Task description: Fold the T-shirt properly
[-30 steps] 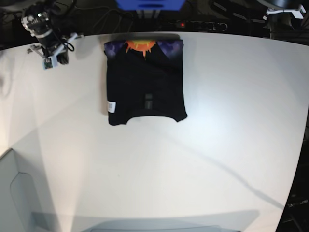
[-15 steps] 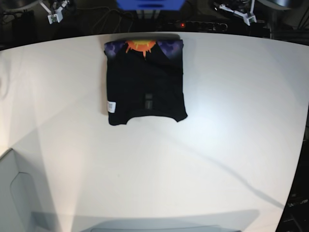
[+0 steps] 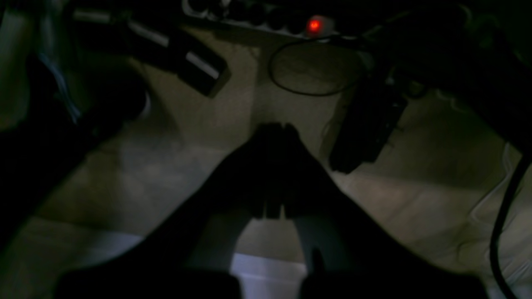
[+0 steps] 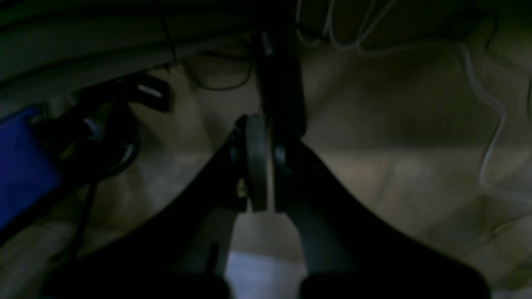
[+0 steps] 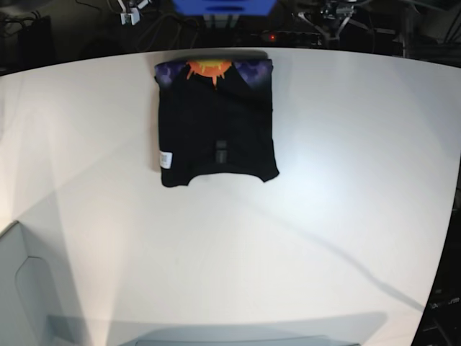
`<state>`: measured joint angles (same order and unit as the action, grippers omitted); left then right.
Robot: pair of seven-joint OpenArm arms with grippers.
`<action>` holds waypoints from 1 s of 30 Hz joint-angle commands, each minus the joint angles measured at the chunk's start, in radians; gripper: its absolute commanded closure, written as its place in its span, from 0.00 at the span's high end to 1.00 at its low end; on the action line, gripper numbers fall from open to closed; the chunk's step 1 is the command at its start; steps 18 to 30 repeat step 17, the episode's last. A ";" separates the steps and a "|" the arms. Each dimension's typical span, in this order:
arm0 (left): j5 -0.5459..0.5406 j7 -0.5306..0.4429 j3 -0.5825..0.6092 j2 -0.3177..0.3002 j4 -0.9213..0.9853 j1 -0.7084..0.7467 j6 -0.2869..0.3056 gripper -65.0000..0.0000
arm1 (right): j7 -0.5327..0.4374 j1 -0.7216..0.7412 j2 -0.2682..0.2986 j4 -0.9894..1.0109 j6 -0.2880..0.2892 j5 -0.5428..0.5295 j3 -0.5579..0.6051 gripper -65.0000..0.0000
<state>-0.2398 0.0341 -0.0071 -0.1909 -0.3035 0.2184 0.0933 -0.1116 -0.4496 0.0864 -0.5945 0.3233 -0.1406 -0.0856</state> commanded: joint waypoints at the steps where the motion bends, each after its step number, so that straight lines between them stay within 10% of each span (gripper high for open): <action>1: -0.008 -0.004 0.028 -0.006 0.008 -0.007 -0.002 0.00 | -0.044 0.008 0.013 0.043 -0.071 -0.006 0.025 0.00; 7: -0.010 -0.003 0.120 0.005 0.053 -0.047 -0.002 0.00 | -0.230 0.173 -0.021 0.347 -0.551 -0.006 0.178 0.00; 10: -0.010 -0.003 0.128 0.026 0.054 -0.049 -0.002 0.00 | -0.264 0.228 -0.037 0.419 -0.692 -0.007 0.280 0.00; 30: -0.010 -0.006 0.123 0.047 0.051 -0.050 -0.010 0.00 | -0.259 0.280 -0.089 0.428 -0.714 -0.007 0.355 0.00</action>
